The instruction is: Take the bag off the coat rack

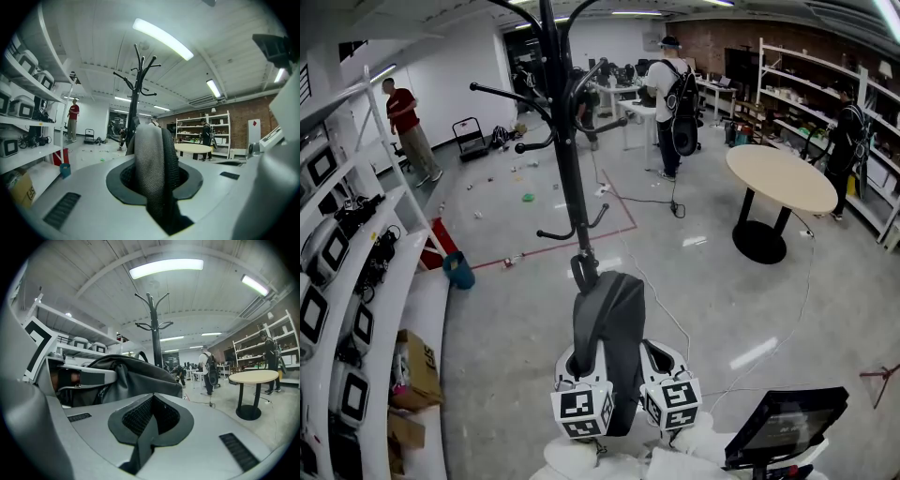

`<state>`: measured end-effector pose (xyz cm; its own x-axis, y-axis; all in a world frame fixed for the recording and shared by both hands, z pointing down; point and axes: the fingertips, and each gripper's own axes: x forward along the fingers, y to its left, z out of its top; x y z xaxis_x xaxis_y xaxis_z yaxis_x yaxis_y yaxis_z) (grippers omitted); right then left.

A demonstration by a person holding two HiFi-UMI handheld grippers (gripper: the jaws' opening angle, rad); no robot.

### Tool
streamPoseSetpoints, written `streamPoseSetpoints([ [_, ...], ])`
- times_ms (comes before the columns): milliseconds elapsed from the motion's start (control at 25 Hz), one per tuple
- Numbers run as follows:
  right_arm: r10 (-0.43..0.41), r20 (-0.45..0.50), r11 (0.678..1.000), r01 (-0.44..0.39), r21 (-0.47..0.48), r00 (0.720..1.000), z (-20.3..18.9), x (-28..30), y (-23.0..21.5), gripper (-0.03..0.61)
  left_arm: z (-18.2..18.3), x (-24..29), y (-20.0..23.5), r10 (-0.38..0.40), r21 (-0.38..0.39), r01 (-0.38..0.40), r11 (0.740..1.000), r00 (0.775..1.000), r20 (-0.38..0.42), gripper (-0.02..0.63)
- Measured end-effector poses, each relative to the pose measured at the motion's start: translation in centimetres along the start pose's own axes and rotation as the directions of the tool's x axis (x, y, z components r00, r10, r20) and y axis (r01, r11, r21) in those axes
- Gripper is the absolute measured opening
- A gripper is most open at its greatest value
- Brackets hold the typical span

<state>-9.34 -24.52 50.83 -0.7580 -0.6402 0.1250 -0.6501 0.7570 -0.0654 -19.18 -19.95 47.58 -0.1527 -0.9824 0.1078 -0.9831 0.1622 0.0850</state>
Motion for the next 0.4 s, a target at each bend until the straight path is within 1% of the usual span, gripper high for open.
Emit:
streamPoseSetpoints([
  [400,-0.015,-0.012,1.000,0.015,-0.012,1.000,-0.39,-0.70,-0.33,0.011,-0.18,-0.07,-0.88,-0.019,-0.007,0.019,1.000,1.000,-0.001,0.083],
])
